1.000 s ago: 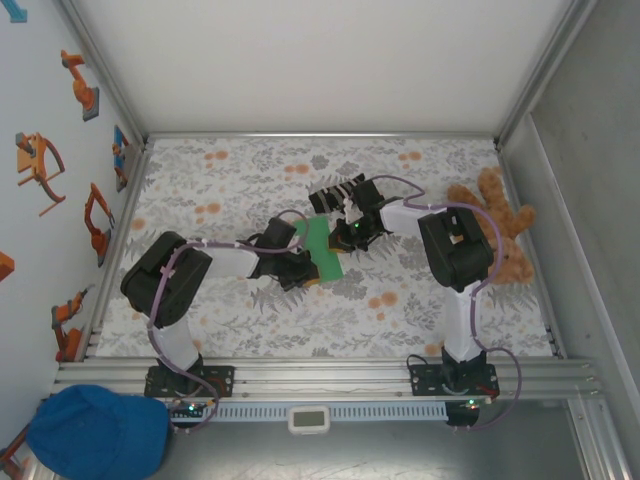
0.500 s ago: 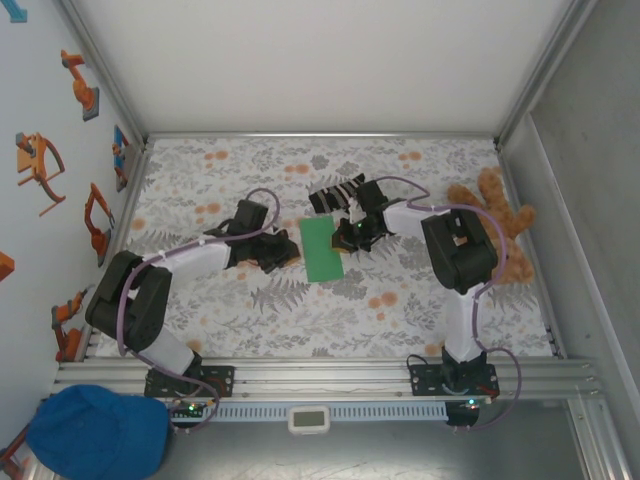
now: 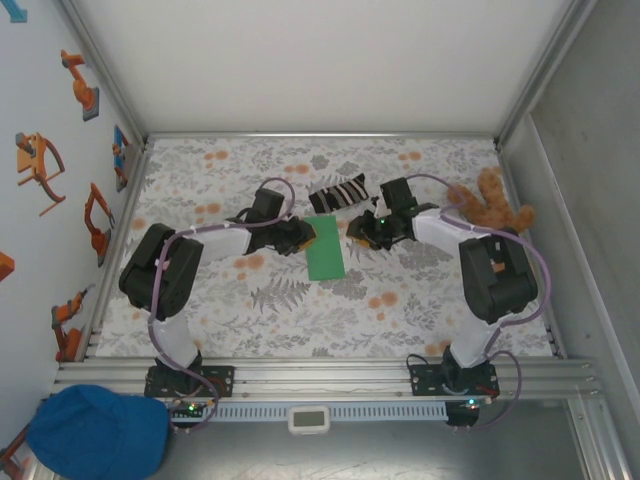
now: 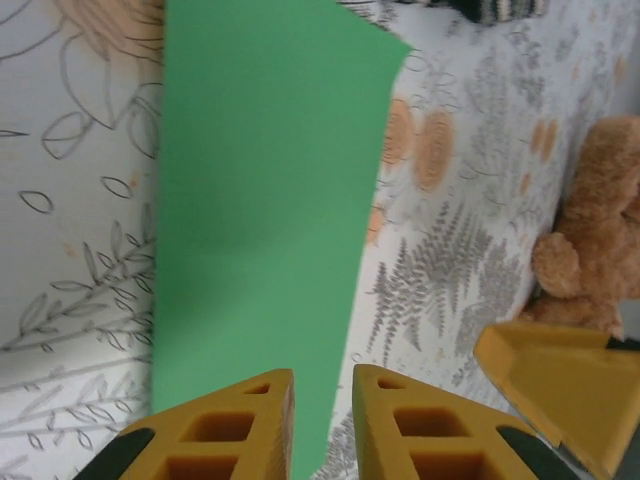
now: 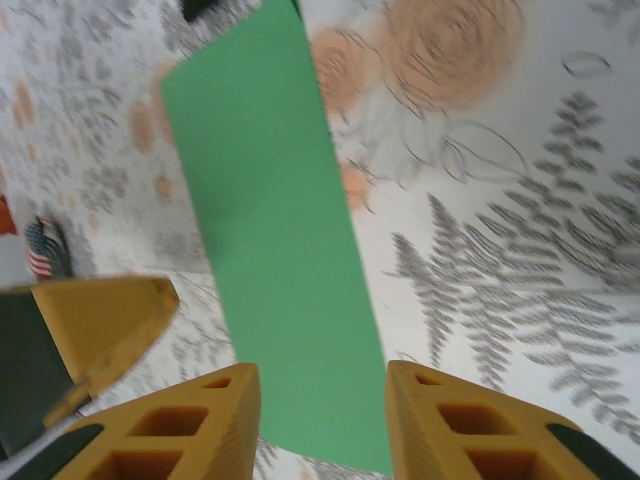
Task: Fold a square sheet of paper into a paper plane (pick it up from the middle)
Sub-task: First fold the square sheet of paper in half at the center of the table.
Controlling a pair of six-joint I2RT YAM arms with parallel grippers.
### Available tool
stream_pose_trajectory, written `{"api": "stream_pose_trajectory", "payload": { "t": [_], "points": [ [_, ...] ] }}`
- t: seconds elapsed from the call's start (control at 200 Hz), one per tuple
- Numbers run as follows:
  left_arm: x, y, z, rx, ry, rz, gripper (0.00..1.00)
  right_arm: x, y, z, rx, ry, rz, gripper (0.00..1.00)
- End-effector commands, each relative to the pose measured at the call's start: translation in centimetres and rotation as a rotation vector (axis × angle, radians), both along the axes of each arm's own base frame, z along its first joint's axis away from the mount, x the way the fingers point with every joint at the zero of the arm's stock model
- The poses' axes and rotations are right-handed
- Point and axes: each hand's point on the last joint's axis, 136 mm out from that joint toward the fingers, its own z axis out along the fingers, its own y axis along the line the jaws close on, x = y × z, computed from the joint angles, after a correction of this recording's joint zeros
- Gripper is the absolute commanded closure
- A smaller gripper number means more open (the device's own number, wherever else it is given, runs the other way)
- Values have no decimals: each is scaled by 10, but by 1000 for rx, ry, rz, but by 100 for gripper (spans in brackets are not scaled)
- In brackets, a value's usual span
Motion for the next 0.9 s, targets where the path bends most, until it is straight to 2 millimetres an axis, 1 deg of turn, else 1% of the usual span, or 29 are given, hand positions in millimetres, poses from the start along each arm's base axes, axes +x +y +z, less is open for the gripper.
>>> {"api": "stream_pose_trajectory", "payload": {
  "t": [0.0,0.165,0.275,0.416,0.546,0.661,0.771,0.896],
  "points": [
    [16,-8,3,-42,-20,8,75,-7,-5,0,-2,4,-22,58],
    [20,-14,-11,-48,2,0,73,-17,-4,-5,17,24,-9,50],
    [21,-8,-23,-31,30,15,73,-20,-6,-7,12,30,-7,49],
    [13,1,-42,11,94,37,73,-27,-8,-10,-3,54,-7,49],
    [3,10,-55,51,155,66,74,-36,-8,-13,-15,82,-13,49],
    [-1,14,-61,63,177,71,74,-43,-1,-17,-4,101,-3,49],
    [-2,11,-63,55,183,65,74,-48,7,-24,-8,120,18,50],
    [-3,10,-65,47,192,60,74,-52,13,-29,-3,135,35,53]
  ]
}}
